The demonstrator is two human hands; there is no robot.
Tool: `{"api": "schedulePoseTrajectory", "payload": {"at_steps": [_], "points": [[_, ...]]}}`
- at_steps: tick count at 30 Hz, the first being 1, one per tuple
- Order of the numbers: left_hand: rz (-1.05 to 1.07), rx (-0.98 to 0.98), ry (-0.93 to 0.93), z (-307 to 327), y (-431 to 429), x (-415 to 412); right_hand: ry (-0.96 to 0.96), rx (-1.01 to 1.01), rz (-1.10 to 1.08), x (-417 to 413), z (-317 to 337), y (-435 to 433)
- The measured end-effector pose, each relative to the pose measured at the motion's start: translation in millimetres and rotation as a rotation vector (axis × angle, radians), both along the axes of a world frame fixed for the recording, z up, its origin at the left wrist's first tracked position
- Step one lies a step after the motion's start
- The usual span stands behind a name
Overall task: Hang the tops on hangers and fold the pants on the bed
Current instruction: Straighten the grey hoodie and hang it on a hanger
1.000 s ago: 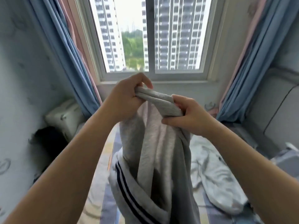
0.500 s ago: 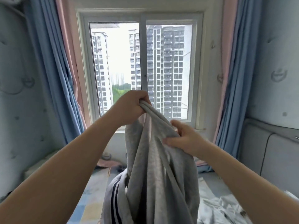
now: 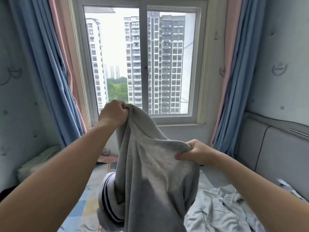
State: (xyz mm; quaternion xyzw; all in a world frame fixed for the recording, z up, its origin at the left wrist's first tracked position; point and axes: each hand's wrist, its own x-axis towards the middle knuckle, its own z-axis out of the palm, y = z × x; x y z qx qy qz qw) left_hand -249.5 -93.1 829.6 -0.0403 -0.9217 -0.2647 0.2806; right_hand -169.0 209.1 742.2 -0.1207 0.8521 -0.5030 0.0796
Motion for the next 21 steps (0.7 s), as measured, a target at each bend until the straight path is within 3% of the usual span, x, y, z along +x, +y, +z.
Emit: {"api": "schedulePoseTrajectory", "payload": {"at_steps": [2, 4, 7, 12, 16, 18, 21], "points": [[-0.042, 0.160, -0.103, -14.3, 0.7, -7.4, -0.050, -0.121, 0.046, 4.8, 10.0, -12.2], [-0.164, 0.456, -0.243, -28.5, 7.1, -8.5, -0.076, -0.258, 0.056, 6.0, 20.9, -23.2], [-0.417, 0.765, -0.412, -50.9, 24.2, 5.8, -0.073, -0.427, -0.152, -0.7, 35.3, -42.1], [-0.512, 0.619, -0.223, -70.0, 56.2, 46.0, -0.099, -0.424, -0.495, -23.6, 46.0, -59.2], [-0.695, 0.449, -0.378, -81.4, 81.5, 86.9, -0.054, -0.478, -0.551, -31.8, 59.5, -63.1], [-0.638, 0.330, -0.387, -89.7, 98.9, 97.3, -0.002, -0.548, -0.546, -33.4, 71.7, -66.3], [-0.485, 0.341, -0.277, -97.3, 124.0, 99.6, 0.067, -0.619, -0.532, -29.4, 92.3, -72.8]]}}
